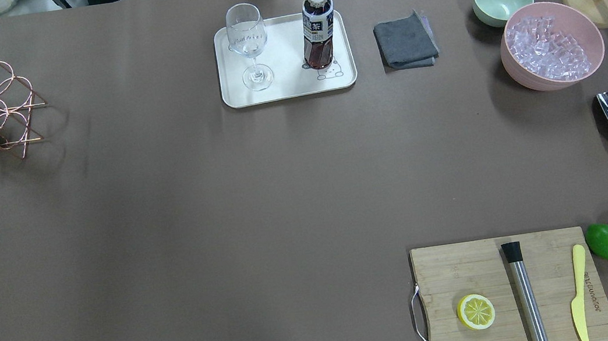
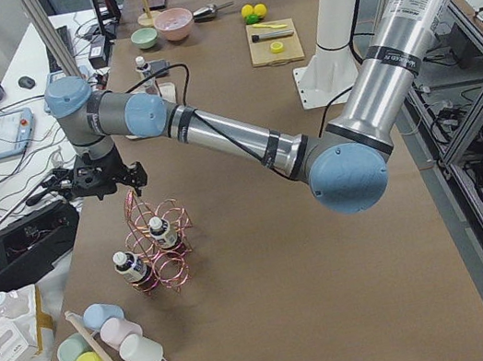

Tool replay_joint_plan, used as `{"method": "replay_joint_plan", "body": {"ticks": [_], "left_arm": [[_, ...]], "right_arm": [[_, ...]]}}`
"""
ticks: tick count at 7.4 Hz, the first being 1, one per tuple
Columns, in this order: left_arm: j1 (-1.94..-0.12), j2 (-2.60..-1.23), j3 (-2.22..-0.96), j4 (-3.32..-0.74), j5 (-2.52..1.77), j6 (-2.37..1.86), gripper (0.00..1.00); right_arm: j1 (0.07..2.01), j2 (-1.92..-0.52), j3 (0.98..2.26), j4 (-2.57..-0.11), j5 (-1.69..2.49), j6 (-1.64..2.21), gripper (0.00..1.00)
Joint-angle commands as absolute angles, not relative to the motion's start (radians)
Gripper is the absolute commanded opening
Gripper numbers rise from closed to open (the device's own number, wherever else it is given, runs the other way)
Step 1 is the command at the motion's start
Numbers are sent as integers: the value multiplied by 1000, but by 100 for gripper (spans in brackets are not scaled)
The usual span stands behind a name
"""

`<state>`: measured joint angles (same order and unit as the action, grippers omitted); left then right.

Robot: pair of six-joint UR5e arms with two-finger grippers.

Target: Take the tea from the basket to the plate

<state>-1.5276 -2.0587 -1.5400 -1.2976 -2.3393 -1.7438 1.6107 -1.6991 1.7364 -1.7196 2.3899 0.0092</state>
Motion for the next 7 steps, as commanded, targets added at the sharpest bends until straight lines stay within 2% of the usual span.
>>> {"method": "replay_joint_plan", "body": {"ticks": [1,5,7], "left_arm": [[-1557,-1946,-1688,-1211,-2355,-1511,97],[-1583,-1800,-1833,-1204,-2359,-1109,95],[-1586,-1754,-1841,-1206,-2350,-790,95]], "right_arm": [[1611,-1698,1736,-1720,2390,9,100],[1611,-1700,1735,-1721,2390,9,100],[1611,-1698,1735,-1721,2390,9,100]]}}
